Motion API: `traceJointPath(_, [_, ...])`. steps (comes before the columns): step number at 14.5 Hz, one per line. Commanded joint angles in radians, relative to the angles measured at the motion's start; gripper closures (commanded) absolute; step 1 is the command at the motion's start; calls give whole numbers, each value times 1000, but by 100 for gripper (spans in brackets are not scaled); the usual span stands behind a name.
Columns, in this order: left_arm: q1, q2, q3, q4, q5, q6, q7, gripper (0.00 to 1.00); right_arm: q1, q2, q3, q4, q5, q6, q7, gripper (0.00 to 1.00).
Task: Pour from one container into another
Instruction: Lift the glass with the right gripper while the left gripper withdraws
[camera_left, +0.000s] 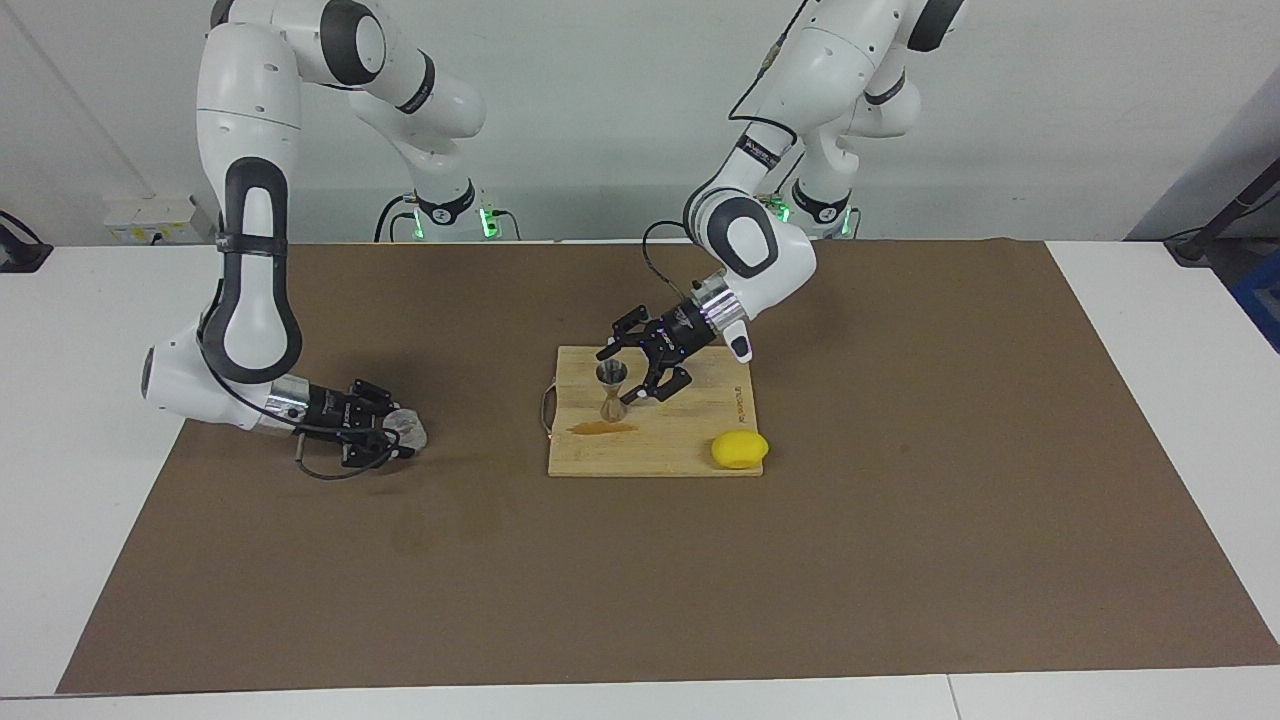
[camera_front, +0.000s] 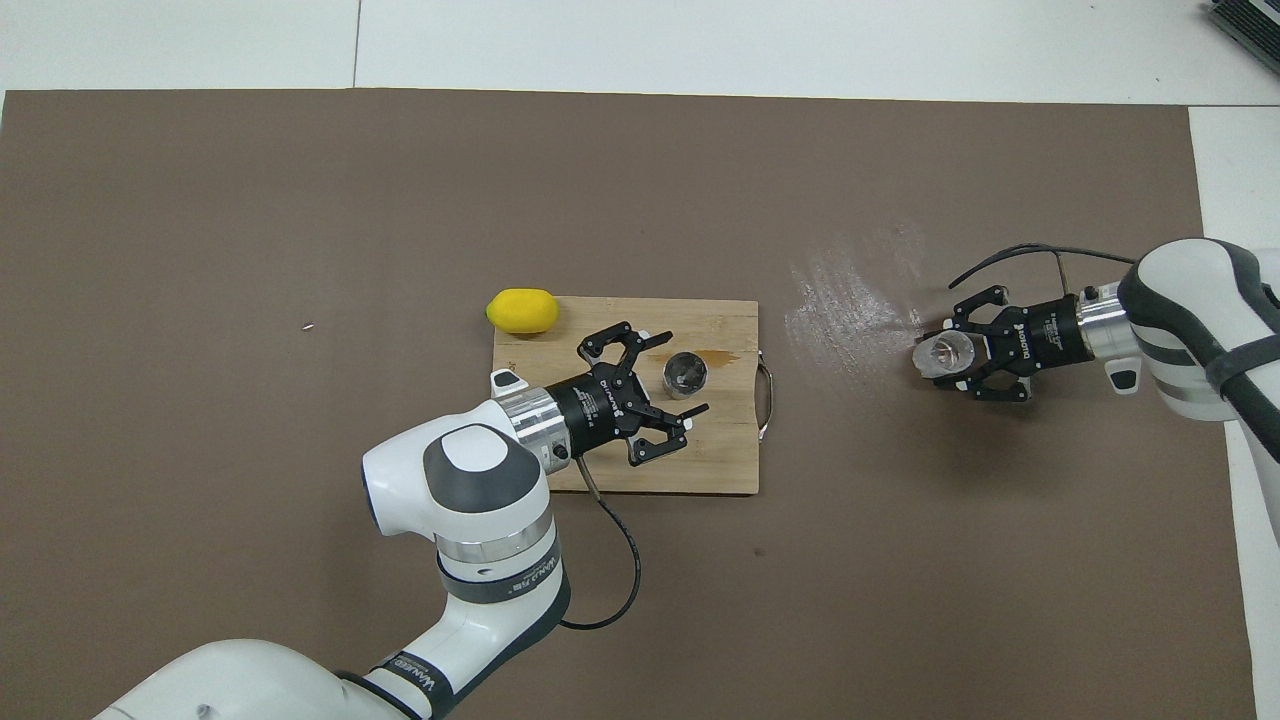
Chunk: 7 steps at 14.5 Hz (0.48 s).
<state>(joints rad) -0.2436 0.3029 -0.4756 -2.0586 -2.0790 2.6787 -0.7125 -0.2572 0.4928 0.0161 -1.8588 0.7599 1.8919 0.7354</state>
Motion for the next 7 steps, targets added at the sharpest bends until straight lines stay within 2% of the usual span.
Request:
traceJointPath(1, [-16,21,12,32,19,17,-10,0,-5,-16,4,-25,25,13,-42,71])
traceJointPath(3, [-13,21,11,32,22,9,-10,0,-5,-16,4,-19,24,-2,-41,89])
traceJointPath(5, [-17,18,11,34,20,0,-10,0,-4,-22,5,-11,24,-8,-34,92])
traceJointPath(6, [-19,10,9,34,16,0,-11,0,9,-39,5,-11,24,-7,-27,97])
traceJointPath(7, [-19,-1,9,32,14,0,-21,0,36,-52,4,-13,22,-7,-24,98])
